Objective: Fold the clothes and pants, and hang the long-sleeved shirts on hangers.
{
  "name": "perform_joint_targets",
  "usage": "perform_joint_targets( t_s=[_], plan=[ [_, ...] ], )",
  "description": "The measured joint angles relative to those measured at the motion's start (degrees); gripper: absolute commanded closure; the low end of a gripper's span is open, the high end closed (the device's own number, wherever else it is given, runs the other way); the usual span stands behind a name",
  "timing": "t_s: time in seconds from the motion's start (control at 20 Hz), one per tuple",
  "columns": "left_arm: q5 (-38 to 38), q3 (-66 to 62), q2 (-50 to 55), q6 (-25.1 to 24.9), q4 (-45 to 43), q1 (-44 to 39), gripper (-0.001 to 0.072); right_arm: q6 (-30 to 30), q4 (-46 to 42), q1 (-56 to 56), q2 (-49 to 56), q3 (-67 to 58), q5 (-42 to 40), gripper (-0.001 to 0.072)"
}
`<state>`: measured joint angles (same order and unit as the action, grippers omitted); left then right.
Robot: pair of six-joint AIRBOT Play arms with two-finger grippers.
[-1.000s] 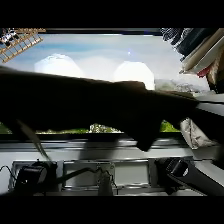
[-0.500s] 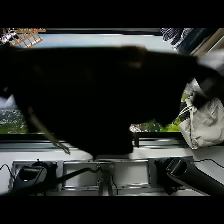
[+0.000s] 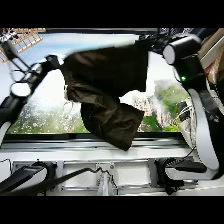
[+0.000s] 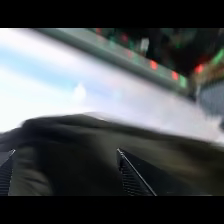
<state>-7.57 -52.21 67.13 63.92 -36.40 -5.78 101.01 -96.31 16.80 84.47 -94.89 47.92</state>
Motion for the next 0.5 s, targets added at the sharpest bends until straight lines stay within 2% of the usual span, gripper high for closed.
perform_joint_targets(
  t_s=[0.15,0.25,0.4,0.45,0.5],
  plan=[
    [-5.88,-0.24,1.18,0.35,-3.23,1.97,0.0233,0.81,4.26,-0.57,2.95,0.42,5.29,0.029],
    [-10.99,-0.31,-0.35,0.35,-6.25,4.42,0.0377,0.94,4.0,-0.74,3.45,0.98,9.55,0.0291],
    [-19.21,-0.33,-3.85,0.37,-11.65,9.57,0.0372,-0.7,4.63,-0.66,2.1,2.91,14.75,0.0313],
    [-22.14,-0.33,-4.59,0.37,-13.09,11.19,0.0327,-1.05,4.57,-0.72,0.94,4.11,15.98,0.0333],
    [-25.09,-0.15,-5.01,0.39,-14.4,12.68,0.0226,-1.62,4.61,-0.74,-0.59,5.62,16.81,0.0333]
  ],
)
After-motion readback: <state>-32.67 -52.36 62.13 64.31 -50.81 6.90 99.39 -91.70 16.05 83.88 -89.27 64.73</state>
